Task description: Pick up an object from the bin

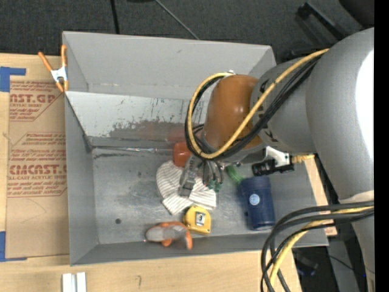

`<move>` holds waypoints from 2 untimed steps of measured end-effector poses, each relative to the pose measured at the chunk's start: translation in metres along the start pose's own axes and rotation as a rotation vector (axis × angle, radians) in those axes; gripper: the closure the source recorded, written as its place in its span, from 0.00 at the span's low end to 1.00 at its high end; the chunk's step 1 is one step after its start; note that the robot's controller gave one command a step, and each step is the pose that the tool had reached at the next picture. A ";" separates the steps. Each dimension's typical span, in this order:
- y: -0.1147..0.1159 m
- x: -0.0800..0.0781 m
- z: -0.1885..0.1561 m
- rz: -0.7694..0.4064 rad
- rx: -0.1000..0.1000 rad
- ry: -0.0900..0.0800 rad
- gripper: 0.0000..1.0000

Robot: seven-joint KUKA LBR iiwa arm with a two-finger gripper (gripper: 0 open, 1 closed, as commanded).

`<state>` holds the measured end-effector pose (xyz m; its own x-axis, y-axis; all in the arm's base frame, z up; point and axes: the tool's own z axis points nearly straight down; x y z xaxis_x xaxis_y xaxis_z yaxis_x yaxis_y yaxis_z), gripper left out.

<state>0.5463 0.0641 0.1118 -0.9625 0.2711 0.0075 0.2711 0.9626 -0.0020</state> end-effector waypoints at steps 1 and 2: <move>0.015 -0.012 0.037 -0.114 -0.003 -0.003 0.00; 0.017 -0.013 0.038 -0.117 -0.003 -0.003 0.00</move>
Offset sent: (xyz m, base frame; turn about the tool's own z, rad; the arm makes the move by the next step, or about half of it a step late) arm 0.0000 0.0000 0.0000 0.0000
